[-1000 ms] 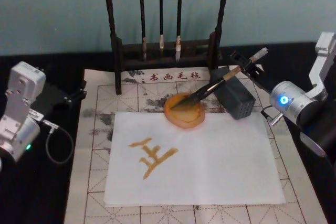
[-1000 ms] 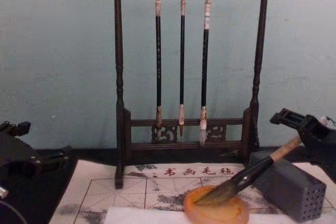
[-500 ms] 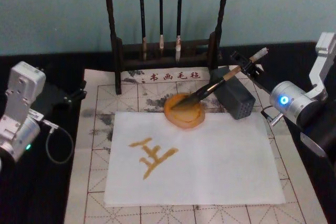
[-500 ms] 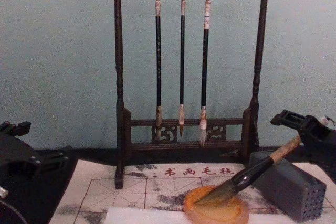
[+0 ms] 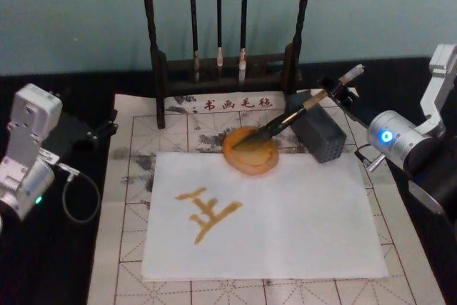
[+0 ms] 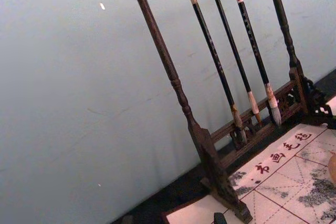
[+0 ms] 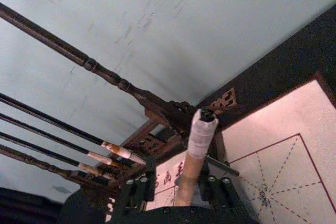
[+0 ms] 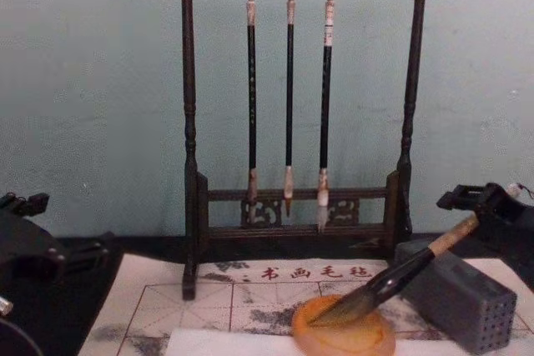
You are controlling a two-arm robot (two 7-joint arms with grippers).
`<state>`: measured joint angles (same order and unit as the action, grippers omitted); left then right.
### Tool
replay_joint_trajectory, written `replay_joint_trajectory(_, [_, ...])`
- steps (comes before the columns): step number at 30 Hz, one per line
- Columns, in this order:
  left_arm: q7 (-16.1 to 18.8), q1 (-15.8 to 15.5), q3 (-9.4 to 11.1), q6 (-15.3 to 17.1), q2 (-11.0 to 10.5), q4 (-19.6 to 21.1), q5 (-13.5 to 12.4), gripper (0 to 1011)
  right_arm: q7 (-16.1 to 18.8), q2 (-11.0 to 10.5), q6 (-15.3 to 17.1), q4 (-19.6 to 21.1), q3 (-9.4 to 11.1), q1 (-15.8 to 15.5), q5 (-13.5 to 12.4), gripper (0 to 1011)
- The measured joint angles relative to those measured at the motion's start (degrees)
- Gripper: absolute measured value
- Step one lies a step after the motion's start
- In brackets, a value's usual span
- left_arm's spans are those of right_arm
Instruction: Pick up the brush from the inkstone, write on the paper, then place the brush back to its original position.
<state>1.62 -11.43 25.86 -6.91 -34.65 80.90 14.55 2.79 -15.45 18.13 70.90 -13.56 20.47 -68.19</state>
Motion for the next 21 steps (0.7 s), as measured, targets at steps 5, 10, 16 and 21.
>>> replay_joint_trajectory(5, [0.0,0.0,0.0,0.0,0.0,0.0,0.0,1001,0.0,0.0,0.0,0.0,0.0,0.0,0.0,380])
replay_joint_trajectory(10, [0.0,0.0,0.0,0.0,0.0,0.0,0.0,1001,0.0,0.0,0.0,0.0,0.0,0.0,0.0,208])
replay_joint_trajectory(16, [0.0,0.0,0.0,0.0,0.0,0.0,0.0,1001,0.0,0.0,0.0,0.0,0.0,0.0,0.0,181])
replay_joint_trajectory(21, [0.0,0.0,0.0,0.0,0.0,0.0,0.0,1001,0.0,0.0,0.0,0.0,0.0,0.0,0.0,181])
